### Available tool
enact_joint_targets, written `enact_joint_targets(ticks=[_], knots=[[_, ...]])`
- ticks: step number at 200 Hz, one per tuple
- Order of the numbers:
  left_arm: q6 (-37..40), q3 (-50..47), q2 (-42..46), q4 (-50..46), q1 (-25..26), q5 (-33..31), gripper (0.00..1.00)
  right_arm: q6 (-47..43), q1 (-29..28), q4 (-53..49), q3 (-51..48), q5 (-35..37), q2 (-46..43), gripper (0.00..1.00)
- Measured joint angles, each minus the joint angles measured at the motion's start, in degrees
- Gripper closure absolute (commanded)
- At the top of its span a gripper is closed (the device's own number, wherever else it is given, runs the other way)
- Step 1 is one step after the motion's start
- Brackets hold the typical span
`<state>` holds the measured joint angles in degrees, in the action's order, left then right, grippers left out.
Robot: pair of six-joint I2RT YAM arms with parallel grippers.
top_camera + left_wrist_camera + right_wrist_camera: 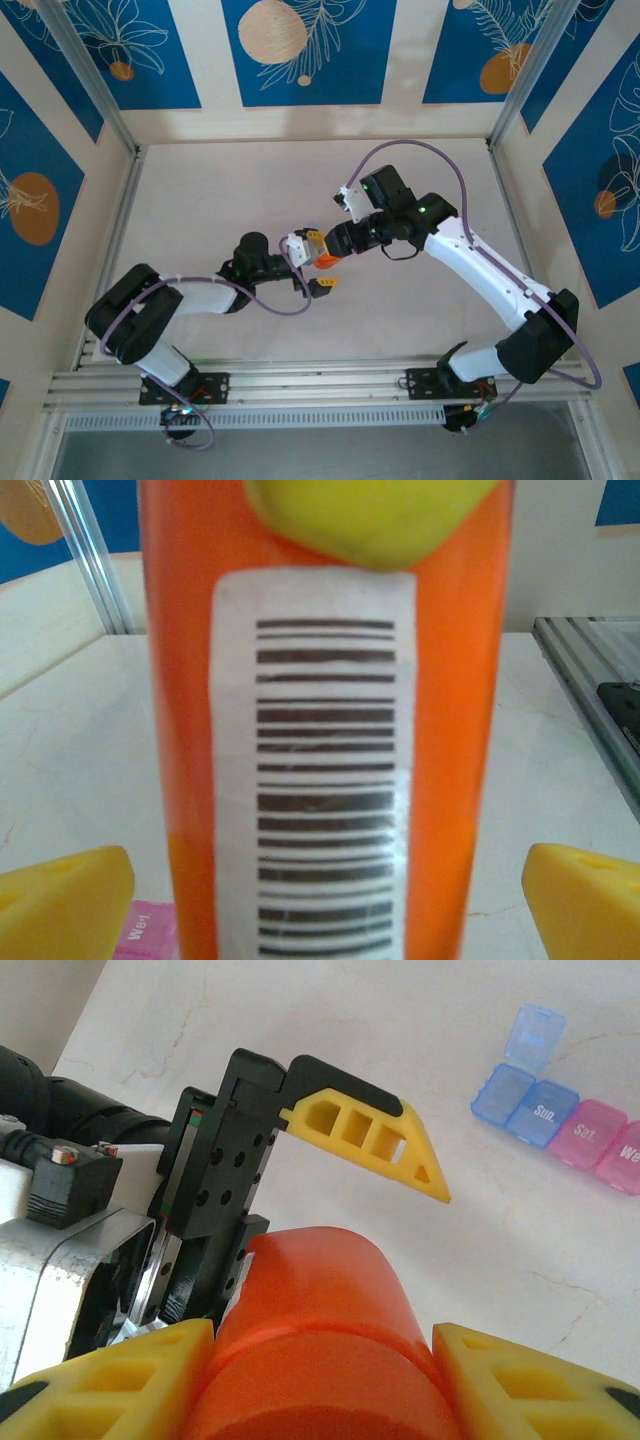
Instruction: Sort the pills into containers
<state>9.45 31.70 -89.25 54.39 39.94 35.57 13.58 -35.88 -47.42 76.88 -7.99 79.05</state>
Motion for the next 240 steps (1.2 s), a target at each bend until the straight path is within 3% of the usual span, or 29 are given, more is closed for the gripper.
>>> enact_joint_targets(ticks=[48,128,183,240], knots=[[2.91,-1.44,3.41,-2.51,0.00,-0.17,0.00,-1.05,0.02,-0.22,0.00,-0.26,-0.44,0.65],[7.28,-0.79,8.72,-16.52,-1.22,7.08,0.00,-18.16,-0.92,0.70,-2.27,-1.53,-6.49,0.65],[7.43,-0.02,11.10,-18.95,-2.73,9.79,0.00,-36.35,-1.31,3.02,-8.81,-9.77,-11.10,0.64],[7.19,0.17,11.96,-20.92,-2.82,13.57,0.00,-63.19,-0.83,4.55,-14.21,-18.21,-15.85,0.64]])
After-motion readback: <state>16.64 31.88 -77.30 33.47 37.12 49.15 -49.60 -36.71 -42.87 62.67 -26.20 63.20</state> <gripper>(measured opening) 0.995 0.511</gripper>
